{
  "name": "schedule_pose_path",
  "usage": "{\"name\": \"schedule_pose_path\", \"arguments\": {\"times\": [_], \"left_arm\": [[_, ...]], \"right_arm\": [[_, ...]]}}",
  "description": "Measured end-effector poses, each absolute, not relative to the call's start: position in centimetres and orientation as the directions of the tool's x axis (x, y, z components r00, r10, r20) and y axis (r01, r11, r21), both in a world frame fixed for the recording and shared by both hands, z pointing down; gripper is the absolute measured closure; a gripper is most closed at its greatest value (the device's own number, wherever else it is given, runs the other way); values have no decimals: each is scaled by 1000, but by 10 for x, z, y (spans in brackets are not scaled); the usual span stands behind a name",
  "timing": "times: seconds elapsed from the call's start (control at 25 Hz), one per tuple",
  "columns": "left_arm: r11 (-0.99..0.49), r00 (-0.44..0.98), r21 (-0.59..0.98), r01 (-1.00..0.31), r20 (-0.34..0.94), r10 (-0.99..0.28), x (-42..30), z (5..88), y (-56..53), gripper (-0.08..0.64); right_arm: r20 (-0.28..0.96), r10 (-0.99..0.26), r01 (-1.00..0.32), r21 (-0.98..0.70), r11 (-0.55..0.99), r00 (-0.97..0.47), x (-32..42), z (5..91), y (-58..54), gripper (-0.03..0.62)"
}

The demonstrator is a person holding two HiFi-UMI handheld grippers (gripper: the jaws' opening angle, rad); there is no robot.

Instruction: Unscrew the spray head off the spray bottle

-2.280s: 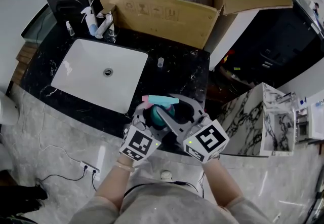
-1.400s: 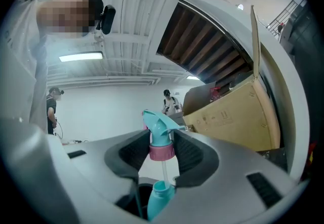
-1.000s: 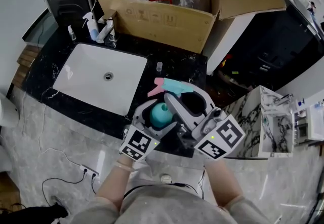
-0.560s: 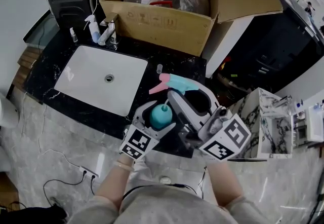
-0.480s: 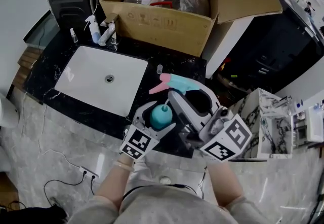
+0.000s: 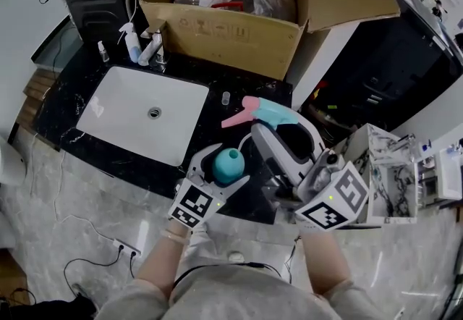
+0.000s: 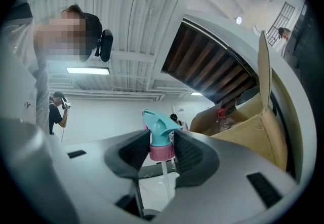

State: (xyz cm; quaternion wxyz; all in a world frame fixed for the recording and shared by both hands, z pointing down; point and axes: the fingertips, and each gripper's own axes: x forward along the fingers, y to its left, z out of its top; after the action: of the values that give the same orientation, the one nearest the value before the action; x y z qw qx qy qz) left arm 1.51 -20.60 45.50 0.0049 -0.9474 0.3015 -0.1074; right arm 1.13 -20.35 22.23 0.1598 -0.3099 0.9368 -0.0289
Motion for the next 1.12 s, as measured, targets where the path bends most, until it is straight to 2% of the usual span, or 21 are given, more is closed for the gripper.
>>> {"name": "schedule_pose_path", "arguments": {"times": [0.48, 0.8, 0.84, 0.88, 0.96, 1.12], "left_arm": [[-781, 774, -121, -612, 109, -624, 1, 407, -188, 181], [-694, 693, -138, -707, 64, -719, -27, 391, -171, 184], [-676, 674, -140, -724, 65, -736, -32, 392, -169, 205], [-653, 652, -139, -744, 63, -756, -37, 392, -167, 274], [-605, 604, -122, -787, 53, -795, -48, 391, -164, 366], [-528, 527, -95, -844, 36, -849, -63, 392, -155, 486]], "right_arm": [[-244, -658, -643, -149, 751, -712, 37, 244, -209, 440], [-221, -680, -662, -162, 732, -699, 51, 265, -202, 440], [-220, -682, -663, -162, 731, -698, 53, 266, -200, 440], [-219, -683, -664, -160, 730, -697, 54, 268, -198, 440], [-215, -685, -668, -155, 728, -696, 57, 271, -195, 440], [-202, -693, -680, -139, 720, -693, 61, 281, -189, 440]]}}
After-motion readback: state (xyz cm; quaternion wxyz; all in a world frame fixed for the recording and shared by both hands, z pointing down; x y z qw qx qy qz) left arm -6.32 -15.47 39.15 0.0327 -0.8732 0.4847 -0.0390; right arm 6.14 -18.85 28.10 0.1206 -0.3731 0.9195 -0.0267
